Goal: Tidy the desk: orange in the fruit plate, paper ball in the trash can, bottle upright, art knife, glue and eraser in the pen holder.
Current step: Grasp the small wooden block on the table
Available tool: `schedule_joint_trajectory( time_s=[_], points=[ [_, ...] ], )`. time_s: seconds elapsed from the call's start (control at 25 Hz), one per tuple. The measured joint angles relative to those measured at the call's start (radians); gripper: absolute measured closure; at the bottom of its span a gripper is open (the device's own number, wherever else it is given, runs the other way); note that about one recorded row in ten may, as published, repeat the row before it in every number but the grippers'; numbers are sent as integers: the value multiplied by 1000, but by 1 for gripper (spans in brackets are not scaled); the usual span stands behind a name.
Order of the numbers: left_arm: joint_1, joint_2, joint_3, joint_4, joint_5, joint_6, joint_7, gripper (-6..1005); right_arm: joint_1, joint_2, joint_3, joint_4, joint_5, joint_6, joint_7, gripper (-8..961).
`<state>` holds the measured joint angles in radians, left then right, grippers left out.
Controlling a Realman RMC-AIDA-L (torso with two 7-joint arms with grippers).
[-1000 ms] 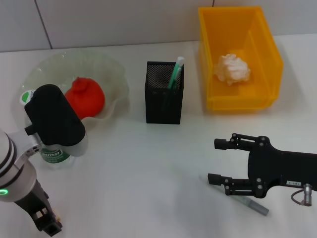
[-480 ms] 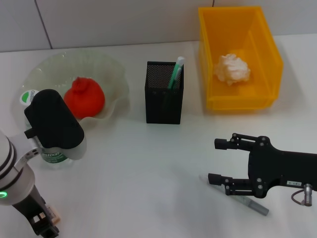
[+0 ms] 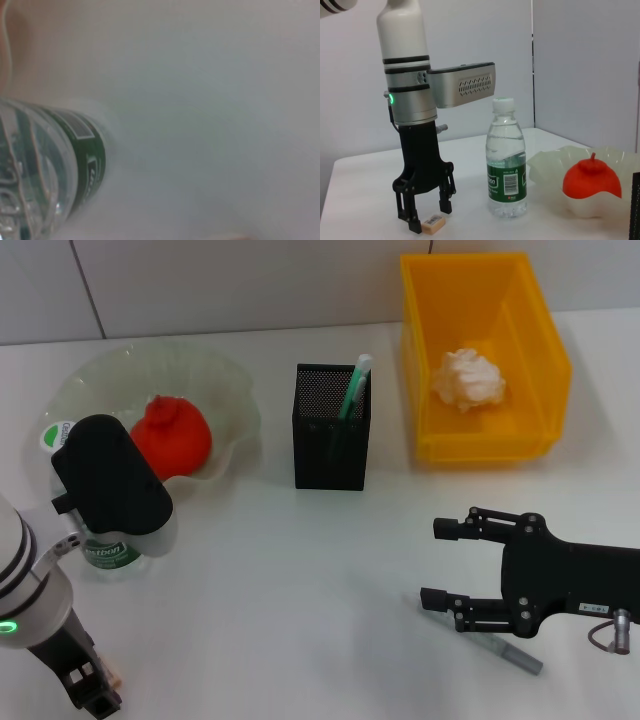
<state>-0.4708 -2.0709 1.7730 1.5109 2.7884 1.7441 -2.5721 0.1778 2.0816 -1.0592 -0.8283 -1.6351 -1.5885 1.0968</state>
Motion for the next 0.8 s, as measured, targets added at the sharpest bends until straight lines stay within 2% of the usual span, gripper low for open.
schedule_joint_trajectory(
  time_s=[0.28,0.48,0.8],
  points=[
    [-4,0,-2,6,2,2,3,291,0,0,3,0,0,-1,0,186],
    [-11,0,1,-4,2,6,3,452,0,0,4,0,0,-1,0,186],
    [-12,-1,-1,-6,1,10,4,488,2,1,4,0,0,0,0,186]
  ],
)
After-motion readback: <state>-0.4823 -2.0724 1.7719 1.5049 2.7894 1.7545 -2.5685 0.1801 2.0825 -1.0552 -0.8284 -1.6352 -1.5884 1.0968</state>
